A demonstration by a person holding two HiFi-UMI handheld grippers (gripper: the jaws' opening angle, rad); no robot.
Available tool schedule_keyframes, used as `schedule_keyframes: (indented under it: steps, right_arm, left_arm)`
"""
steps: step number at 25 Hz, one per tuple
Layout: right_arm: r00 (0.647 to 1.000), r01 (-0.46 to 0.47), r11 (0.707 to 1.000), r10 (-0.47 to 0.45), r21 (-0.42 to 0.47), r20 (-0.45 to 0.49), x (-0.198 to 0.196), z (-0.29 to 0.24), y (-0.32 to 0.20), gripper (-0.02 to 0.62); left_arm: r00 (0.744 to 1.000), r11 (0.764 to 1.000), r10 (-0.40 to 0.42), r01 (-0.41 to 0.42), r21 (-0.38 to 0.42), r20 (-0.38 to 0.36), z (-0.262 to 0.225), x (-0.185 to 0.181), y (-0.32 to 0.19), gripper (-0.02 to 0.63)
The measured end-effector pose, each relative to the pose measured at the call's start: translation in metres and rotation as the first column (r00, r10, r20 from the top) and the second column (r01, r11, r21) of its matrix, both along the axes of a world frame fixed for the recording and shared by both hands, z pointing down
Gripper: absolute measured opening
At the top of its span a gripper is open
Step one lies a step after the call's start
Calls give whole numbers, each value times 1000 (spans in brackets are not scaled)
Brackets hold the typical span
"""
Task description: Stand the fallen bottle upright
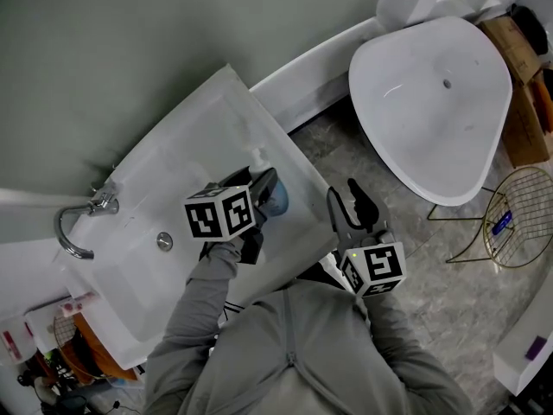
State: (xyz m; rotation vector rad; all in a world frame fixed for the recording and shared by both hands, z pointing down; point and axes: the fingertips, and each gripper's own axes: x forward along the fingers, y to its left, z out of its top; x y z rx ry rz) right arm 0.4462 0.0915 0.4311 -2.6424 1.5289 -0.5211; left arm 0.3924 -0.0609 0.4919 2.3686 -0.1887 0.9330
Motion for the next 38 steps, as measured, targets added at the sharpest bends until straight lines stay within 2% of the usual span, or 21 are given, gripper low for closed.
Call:
schedule_keyframes:
  steps: [6, 11, 17, 22, 26, 31, 35, 38]
  right_arm:
    - [999, 31, 999, -31, -8, -10, -19, -2, -13, 141]
    - [998, 63, 998, -63, -14, -14, -38, -5, -24, 141]
    - [991, 129, 991, -130, -20, -30, -70, -11, -47, 141]
    - [975, 216, 976, -217, -16, -51, -111, -19, -81, 141]
    - [946, 318, 948, -318, -19, -62, -157, -19, -124, 141]
    - [892, 446, 895, -447, -23, -64, -234, -18, -172, 141]
    - [841, 535, 844, -536, -29, -69, -303, -22, -204, 141]
    - [802, 592, 805, -593, -33, -78, -353, -22, -227, 141]
  left_arm:
    - [999, 999, 21, -20, 34, -41, -8, -27, 9, 262]
    - [997, 998, 5, 0, 57, -78, -19, -45, 4, 261]
    - [986, 990, -72, 90, 110, -153, -50, -82, -27, 261]
    - [967, 967, -173, 202, 153, -185, -67, -141, -64, 261]
    - [940, 931, -285, 317, 178, -187, -66, -211, -101, 261]
    - [887, 865, -426, 457, 205, -179, -61, -315, -139, 261]
    - [831, 800, -527, 556, 226, -178, -64, -403, -163, 261]
    - [775, 740, -606, 631, 232, -178, -61, -473, -182, 261]
